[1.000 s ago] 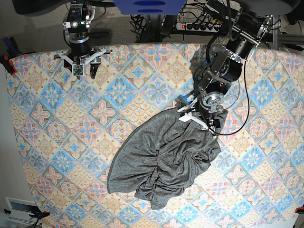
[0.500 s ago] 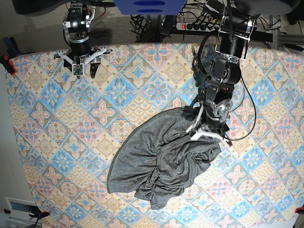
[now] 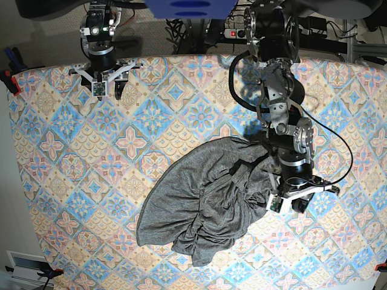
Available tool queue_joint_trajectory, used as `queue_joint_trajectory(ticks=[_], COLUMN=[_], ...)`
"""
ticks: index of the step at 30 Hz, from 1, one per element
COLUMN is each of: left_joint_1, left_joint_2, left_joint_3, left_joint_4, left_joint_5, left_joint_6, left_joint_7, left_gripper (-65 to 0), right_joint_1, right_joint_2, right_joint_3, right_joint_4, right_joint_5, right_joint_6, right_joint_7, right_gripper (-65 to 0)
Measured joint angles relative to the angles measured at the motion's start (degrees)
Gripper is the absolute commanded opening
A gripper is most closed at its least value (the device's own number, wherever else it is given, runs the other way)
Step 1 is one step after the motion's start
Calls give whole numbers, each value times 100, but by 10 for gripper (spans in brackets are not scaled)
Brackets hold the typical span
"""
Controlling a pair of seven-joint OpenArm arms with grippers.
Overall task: Layout the t-shirt on the table in an organized manner, then fold the t-shirt properly
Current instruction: 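Close the left gripper on the grey t-shirt fabric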
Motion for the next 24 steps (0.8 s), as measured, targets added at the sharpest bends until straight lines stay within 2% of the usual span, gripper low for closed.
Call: queue_joint_trajectory(ticks=[2, 4, 7, 9, 12, 16, 18, 21, 24], left_joint_1=[249, 586, 855, 839, 815, 815, 780, 800, 876], left_joint_2=[-201, -457, -962, -1082, -1086, -1106, -1043, -804, -678], left_joint_3=[144, 643, 1696, 2116, 2260, 2308, 2308, 2280, 2282], left_joint_4=[-26, -98, -348, -424, -470, -549, -881, -1591, -1832], left_joint_5=[-133, 59, 393, 678, 1174, 1478, 1716, 1829, 1655], left_joint_6=[-354, -581, -686, -675, -651, -42, 96, 26, -31], left_joint_7=[-13, 48, 7, -94, -175, -992, -1025, -964, -988], left_gripper=[-609, -591, -533, -488, -407, -326, -306, -302, -302], right_joint_1=[0, 7, 81, 225, 472, 387, 378, 409, 409], right_joint_2=[0, -4, 0, 0, 0, -13, -17, -2, -15], right_joint_3=[0, 0, -2, 0, -4, 0, 0, 0, -7], right_joint_4=[0, 0, -7, -7, -4, -4, -7, -4, -4], right_joint_5=[0, 0, 2, 2, 7, 2, 2, 2, 4], right_joint_6=[2, 2, 22, -2, 39, 4, 4, 0, 42], right_joint_7=[2, 15, -48, -24, 33, -11, -24, 0, 15], right_gripper=[-382, -382, -382, -382, -382, -382, -382, -382, -382])
